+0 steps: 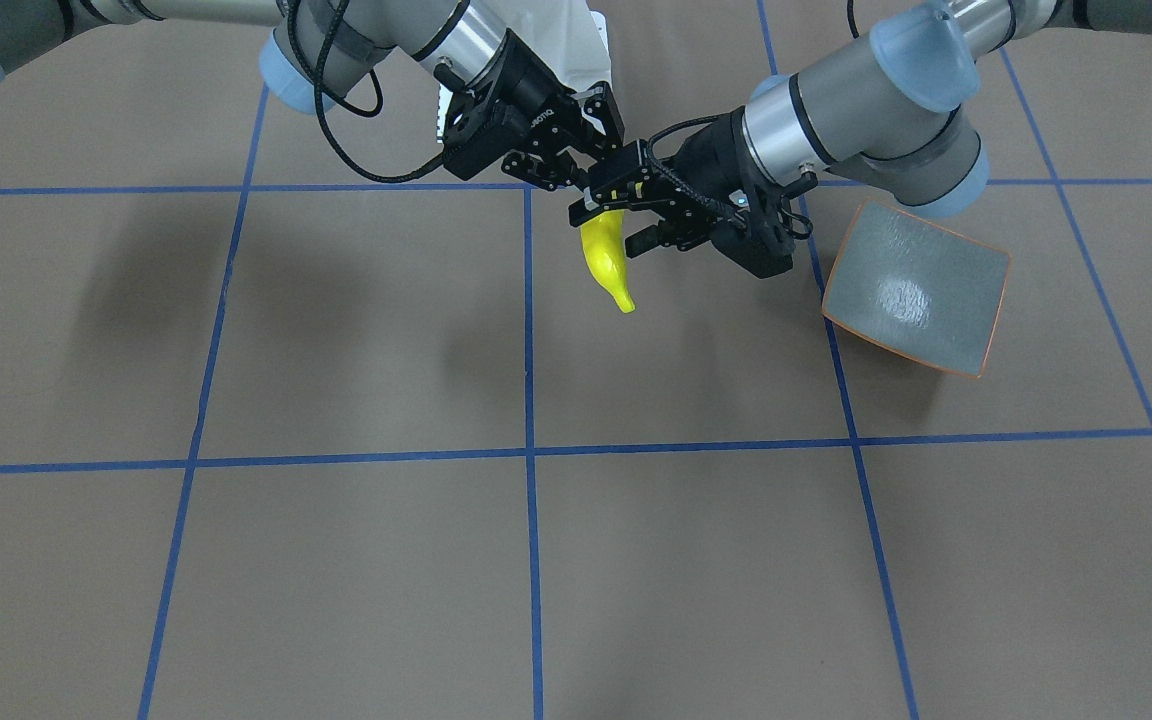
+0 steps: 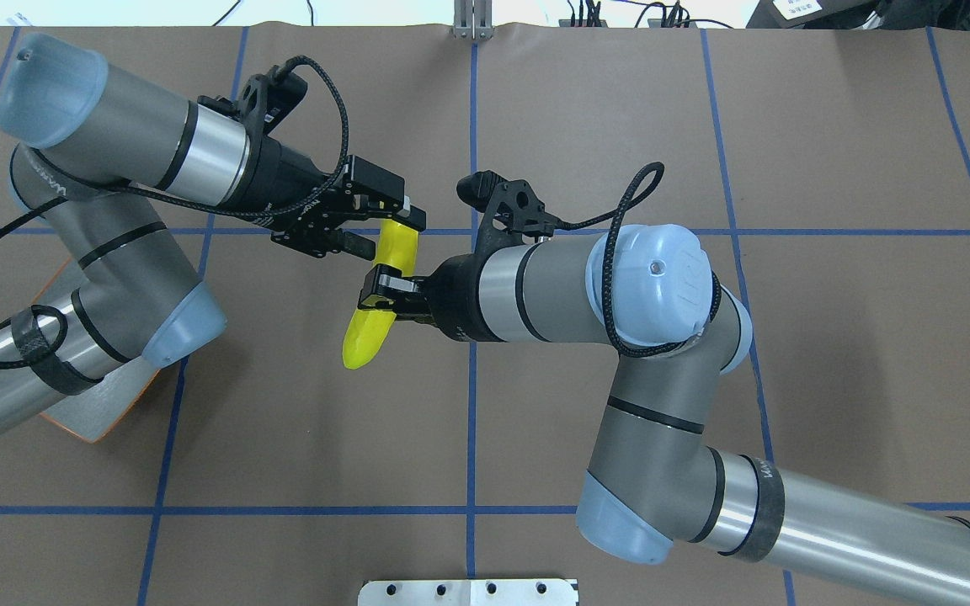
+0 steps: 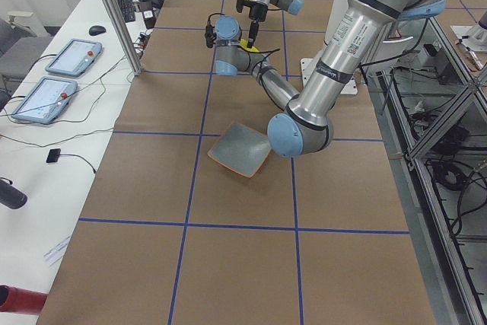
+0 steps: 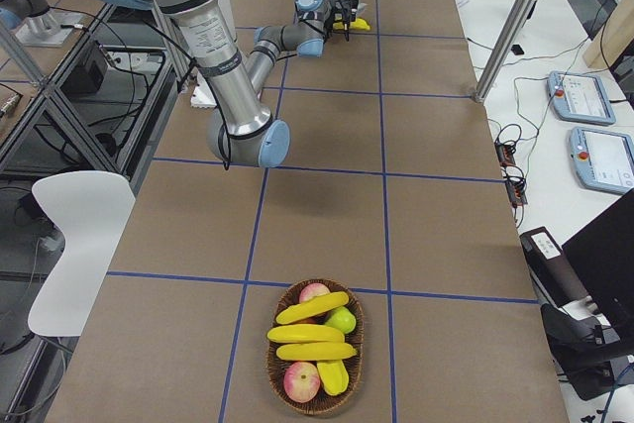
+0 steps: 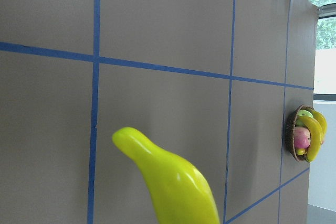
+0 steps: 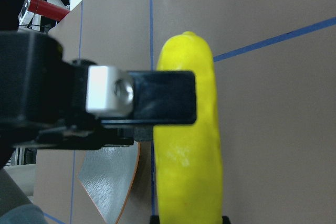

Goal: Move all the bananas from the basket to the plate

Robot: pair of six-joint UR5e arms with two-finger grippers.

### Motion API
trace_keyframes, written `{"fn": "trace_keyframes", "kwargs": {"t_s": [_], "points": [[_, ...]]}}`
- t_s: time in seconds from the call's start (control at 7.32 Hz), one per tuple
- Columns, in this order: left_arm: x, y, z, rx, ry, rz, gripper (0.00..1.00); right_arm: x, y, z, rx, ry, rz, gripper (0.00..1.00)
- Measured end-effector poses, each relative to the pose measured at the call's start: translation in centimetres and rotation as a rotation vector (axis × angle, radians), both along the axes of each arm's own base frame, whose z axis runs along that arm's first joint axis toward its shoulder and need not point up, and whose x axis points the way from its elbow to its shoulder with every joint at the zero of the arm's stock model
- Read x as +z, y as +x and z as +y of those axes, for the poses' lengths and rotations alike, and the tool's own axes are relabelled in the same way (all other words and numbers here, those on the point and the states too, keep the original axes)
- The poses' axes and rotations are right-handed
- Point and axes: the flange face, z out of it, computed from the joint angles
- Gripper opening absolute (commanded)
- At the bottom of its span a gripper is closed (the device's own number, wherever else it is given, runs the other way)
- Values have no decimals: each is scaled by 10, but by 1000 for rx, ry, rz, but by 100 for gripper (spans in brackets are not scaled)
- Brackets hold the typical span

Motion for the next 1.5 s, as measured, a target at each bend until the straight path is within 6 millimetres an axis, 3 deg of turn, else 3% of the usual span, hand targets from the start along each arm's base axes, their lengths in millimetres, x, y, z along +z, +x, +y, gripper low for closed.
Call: {"fn": "trace_keyframes", "kwargs": {"t_s": [0.14, 0.27, 0.41, 0.68, 0.96, 1.23, 1.5], "points": [[-2, -1, 1, 1, -4, 6, 0, -1, 0, 0, 1, 1, -2, 0], [-2, -1, 2, 1, -8, 9, 0, -2, 0, 0, 1, 2, -3, 91], [-2, -1, 3, 2, -14, 12, 0, -2, 0, 0, 7, 3, -3, 100], [0, 2, 3, 7, -31, 4, 0, 2, 8, 0, 35, 0, -9, 100], [11, 5, 1, 5, -60, -24, 0, 23, 42, 13, 43, 1, -19, 100], [52, -13, -12, -35, -123, -99, 0, 63, 68, 20, 65, -17, 21, 100], [109, -36, -16, -78, -125, -181, 0, 105, 83, 18, 109, -39, 86, 100]]}}
